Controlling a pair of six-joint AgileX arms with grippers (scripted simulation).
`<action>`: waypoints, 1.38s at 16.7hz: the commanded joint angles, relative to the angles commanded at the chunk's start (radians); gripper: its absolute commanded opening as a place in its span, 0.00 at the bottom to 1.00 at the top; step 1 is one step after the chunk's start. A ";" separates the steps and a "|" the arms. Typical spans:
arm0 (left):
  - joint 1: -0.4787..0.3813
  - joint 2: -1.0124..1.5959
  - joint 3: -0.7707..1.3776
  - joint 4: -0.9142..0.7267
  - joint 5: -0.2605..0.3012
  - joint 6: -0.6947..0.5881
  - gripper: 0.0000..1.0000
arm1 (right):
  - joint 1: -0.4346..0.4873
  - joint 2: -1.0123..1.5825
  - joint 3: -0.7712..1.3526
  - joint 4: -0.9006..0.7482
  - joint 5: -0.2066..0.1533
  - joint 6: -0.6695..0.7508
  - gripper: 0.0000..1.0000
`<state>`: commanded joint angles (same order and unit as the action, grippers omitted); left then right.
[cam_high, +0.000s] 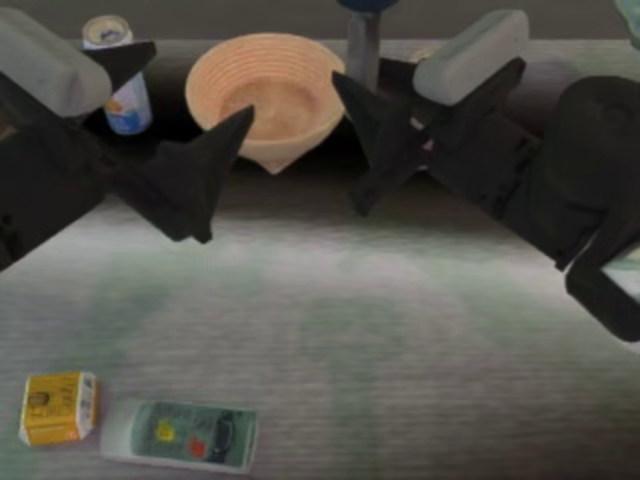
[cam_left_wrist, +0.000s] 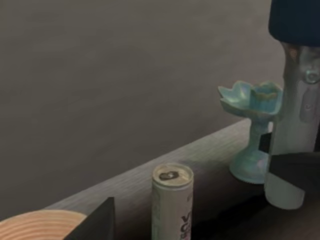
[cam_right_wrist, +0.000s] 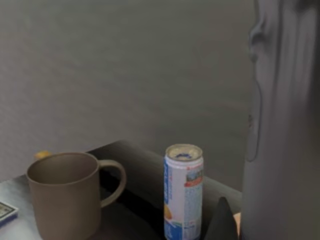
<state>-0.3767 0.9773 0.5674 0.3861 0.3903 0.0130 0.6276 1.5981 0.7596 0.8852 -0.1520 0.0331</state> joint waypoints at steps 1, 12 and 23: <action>-0.020 0.054 0.030 0.020 0.021 0.000 1.00 | 0.000 0.000 0.000 0.000 0.000 0.000 0.00; -0.082 0.213 0.131 0.080 0.056 0.000 1.00 | 0.000 0.000 0.000 0.000 0.000 0.000 0.00; -0.208 0.569 0.390 0.175 -0.063 -0.003 1.00 | 0.000 0.000 0.000 0.000 0.000 0.000 0.00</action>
<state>-0.5845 1.5460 0.9574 0.5607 0.3276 0.0104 0.6276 1.5981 0.7596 0.8852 -0.1520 0.0331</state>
